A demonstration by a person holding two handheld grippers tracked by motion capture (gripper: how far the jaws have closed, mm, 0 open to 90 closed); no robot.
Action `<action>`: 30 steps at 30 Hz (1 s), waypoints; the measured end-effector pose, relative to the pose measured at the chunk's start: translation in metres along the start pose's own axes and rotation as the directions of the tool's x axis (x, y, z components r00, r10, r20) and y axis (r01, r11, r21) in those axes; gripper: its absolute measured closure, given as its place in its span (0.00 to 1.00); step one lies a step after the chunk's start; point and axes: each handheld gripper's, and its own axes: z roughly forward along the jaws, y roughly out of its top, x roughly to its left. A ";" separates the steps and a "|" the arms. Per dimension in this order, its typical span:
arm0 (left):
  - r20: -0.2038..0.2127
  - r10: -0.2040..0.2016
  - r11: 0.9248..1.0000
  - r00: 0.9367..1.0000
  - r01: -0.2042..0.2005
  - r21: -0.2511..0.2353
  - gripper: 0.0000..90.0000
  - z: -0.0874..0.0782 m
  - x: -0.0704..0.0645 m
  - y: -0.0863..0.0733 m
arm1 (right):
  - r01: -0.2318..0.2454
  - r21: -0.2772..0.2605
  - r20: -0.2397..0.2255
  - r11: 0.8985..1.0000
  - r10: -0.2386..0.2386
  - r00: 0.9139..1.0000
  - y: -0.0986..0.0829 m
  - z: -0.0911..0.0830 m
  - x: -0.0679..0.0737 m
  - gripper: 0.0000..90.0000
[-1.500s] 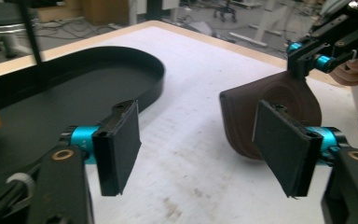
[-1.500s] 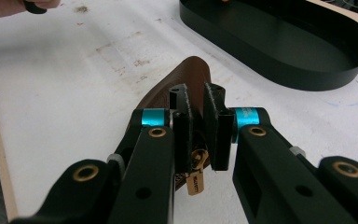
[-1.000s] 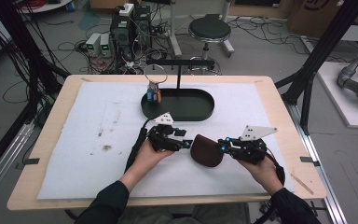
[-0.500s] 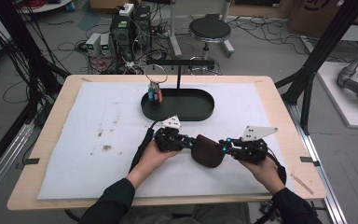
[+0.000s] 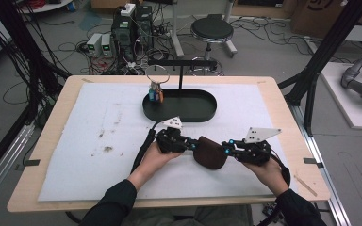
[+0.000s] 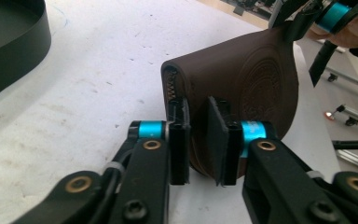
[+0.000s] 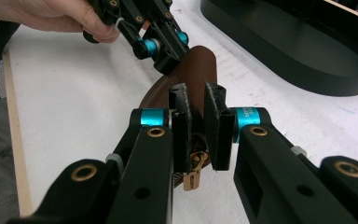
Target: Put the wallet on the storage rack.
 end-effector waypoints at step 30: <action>-0.073 0.208 0.977 0.975 -0.210 -0.026 0.98 -0.011 -0.031 -0.007 | -0.094 -0.019 -0.061 0.995 0.093 0.994 -0.009 0.000 -0.009 0.60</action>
